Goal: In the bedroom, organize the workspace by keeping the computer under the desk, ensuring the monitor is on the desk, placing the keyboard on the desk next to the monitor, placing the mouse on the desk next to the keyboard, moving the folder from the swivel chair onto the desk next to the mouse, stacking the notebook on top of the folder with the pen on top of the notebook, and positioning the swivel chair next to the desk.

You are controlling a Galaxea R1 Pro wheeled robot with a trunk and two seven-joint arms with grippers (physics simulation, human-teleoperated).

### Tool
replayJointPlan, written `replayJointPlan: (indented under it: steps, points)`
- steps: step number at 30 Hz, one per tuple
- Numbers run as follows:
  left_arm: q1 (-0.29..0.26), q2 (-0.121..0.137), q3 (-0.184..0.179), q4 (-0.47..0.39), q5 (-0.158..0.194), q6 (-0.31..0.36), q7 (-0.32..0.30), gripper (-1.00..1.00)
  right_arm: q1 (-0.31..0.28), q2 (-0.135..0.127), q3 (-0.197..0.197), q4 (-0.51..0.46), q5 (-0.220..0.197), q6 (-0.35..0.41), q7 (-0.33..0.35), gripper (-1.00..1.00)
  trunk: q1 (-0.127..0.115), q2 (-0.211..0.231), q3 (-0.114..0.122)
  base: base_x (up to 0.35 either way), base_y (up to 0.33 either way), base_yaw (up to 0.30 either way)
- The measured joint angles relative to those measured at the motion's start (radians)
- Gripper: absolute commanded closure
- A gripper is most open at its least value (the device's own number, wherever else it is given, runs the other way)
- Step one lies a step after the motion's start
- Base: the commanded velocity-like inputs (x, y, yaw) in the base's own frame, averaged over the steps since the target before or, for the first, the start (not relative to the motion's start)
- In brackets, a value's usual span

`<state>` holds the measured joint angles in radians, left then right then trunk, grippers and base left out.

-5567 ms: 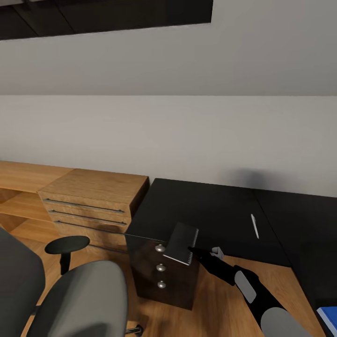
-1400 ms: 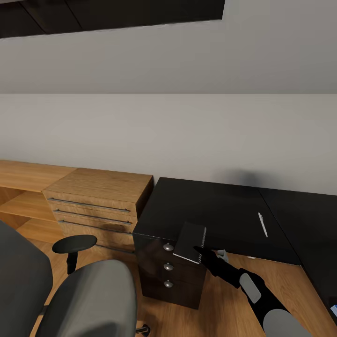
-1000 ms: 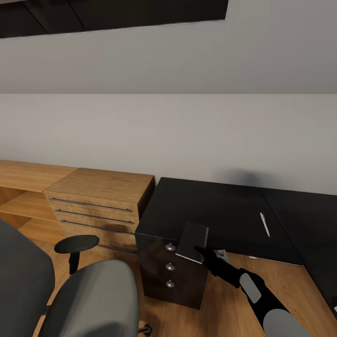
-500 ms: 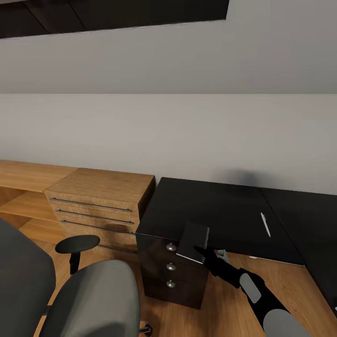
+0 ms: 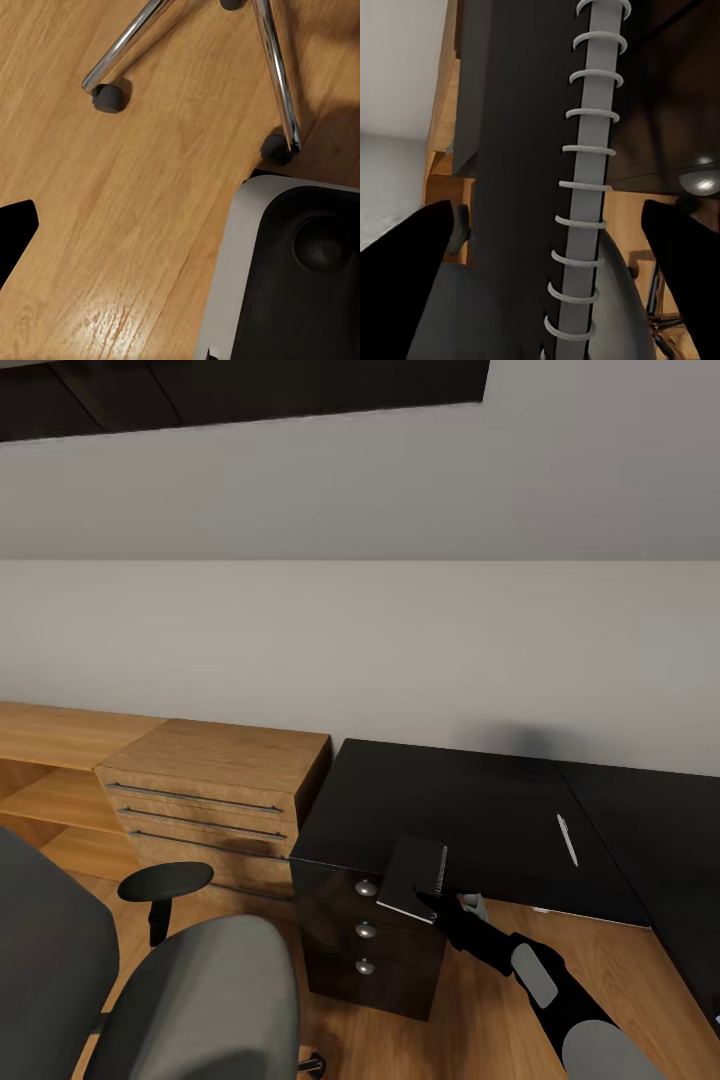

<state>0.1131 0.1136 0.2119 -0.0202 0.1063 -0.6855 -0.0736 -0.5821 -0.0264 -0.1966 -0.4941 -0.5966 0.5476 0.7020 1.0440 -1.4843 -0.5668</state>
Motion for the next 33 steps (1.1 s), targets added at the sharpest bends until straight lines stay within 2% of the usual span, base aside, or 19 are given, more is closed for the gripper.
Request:
replayJointPlan:
  steps: [4, 22, 33]
  points:
    - [0.0, 0.0, 0.0, 0.0, 0.0, 0.0, 0.0, -1.0, 0.0, 0.0, 0.001, -0.001, -0.01, 0.008, 0.003, 1.0, 0.0, 0.0, 0.0, 0.0, 0.0, 0.0]
    - [0.0, 0.0, 0.0, 0.0, 0.0, 0.0, 0.001, -1.0, 0.0, -0.001, 0.0, -0.002, -0.01, 0.005, 0.005, 1.0, 0.0, 0.0, 0.0, 0.0, 0.0, 0.0]
    - [0.0, -0.001, 0.0, 0.0, 0.0, 0.001, 0.001, -1.0, 0.0, -0.002, 0.0, -0.005, -0.007, 0.008, 0.004, 1.0, -0.042, 0.077, 0.034, 0.0, 0.0, 0.0]
